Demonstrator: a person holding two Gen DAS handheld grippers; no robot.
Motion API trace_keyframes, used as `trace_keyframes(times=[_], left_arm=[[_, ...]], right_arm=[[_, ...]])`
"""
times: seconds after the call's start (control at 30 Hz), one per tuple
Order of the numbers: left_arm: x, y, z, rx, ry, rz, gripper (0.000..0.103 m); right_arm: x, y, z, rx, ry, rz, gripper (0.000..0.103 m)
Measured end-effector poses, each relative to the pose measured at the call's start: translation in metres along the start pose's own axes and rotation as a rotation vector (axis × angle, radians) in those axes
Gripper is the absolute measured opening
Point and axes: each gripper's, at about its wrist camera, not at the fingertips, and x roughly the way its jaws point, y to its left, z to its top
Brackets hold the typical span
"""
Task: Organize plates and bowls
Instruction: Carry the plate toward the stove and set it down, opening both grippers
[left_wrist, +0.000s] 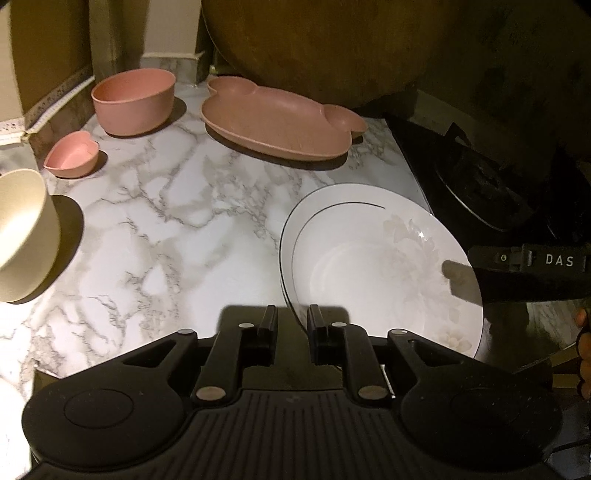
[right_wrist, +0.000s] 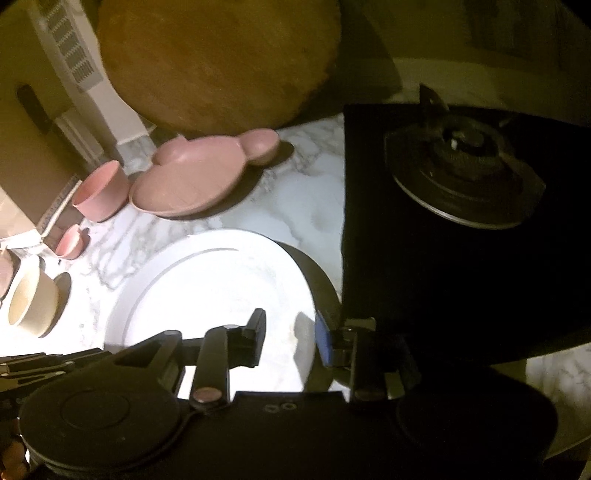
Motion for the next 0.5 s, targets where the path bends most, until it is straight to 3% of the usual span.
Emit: trace_keyframes(times=[0.1, 0.27, 0.43, 0.5], left_arm=[[-0.010, 0.004, -0.002, -0.008, -0.019, 0.009, 0.016], [-0.032, 0.011, -0.007, -0.023, -0.067, 0.026, 0.029], [-0.058, 0.020, -0.011, -0.040, -0.120, 0.044, 0.031], [-0.069, 0.025, -0.014, -0.047, -0.144, 0.054, 0.038]], right_arm=[[-0.008, 0.008, 0.000, -0.016, -0.019, 0.014, 0.036], [-0.017, 0.028, -0.002, -0.053, -0.037, 0.048, 0.037], [-0.030, 0.053, -0.006, -0.107, -0.062, 0.093, 0.046], [-0.036, 0.065, -0.007, -0.135, -0.075, 0.113, 0.051]])
